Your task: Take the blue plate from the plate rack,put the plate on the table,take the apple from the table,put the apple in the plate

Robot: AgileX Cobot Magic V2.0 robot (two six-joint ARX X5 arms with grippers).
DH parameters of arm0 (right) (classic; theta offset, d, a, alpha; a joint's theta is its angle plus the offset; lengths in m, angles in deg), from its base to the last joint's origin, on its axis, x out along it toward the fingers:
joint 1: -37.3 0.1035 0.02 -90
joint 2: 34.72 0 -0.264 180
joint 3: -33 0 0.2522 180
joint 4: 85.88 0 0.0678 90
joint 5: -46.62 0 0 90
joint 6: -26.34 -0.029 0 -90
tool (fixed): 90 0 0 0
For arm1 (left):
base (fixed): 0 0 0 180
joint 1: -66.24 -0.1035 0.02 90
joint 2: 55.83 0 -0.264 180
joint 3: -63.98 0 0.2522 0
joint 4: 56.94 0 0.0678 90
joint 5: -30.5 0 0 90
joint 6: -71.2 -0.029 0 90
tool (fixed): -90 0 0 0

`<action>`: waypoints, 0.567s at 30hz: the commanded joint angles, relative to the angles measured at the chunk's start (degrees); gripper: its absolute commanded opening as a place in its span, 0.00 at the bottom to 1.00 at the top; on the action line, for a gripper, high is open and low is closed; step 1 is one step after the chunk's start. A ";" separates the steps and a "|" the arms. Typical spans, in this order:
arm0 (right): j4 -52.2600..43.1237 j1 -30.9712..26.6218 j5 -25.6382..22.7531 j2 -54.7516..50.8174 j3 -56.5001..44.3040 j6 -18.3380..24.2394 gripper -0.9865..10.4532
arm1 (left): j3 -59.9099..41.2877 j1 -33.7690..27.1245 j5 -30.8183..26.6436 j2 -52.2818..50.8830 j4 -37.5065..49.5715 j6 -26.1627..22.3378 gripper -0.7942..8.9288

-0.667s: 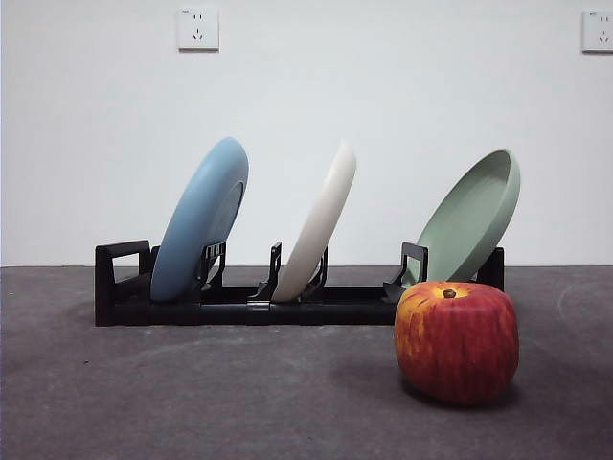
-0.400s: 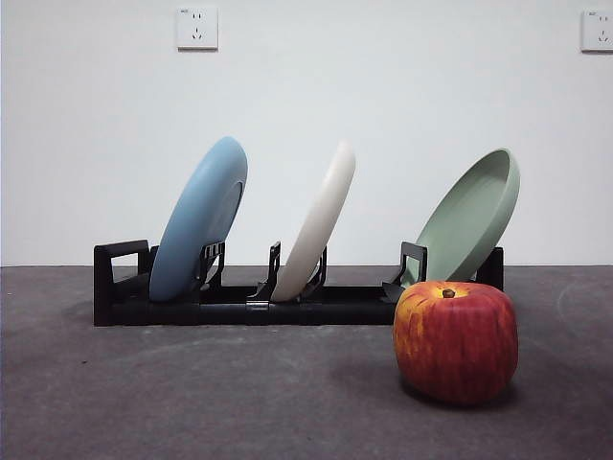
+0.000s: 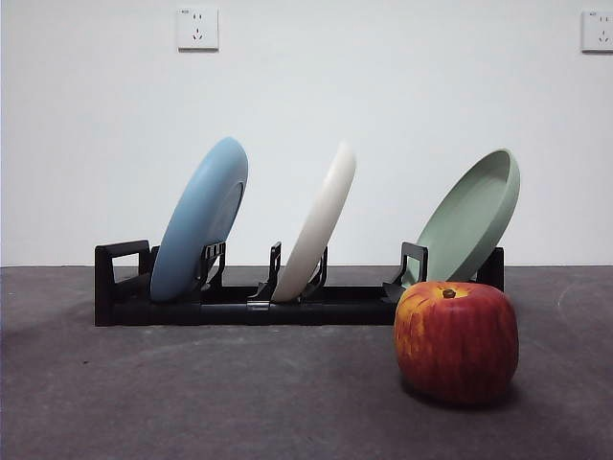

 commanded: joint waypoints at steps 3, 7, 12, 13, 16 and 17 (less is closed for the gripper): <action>5.79 0.11 1.03 9.44 11.91 5.70 0.08 | 8.83 -0.13 7.41 9.94 -0.63 0.11 0.08; 10.75 0.11 5.92 17.33 21.29 10.67 0.09 | 16.00 -0.13 15.67 18.05 -3.15 0.11 0.08; 14.95 0.11 14.82 25.49 29.20 14.82 0.09 | 22.86 -0.13 22.53 26.21 -8.37 0.09 0.08; 15.17 0.11 16.72 26.97 30.23 14.84 0.09 | 24.00 -0.11 23.08 27.61 -9.53 0.07 0.08; 15.19 0.11 19.28 29.68 31.56 15.04 0.11 | 25.68 -0.07 24.76 30.25 -11.26 -0.07 0.11; 15.15 0.11 19.58 30.38 31.65 15.02 0.15 | 26.03 -0.02 25.77 31.01 -11.54 -0.09 0.18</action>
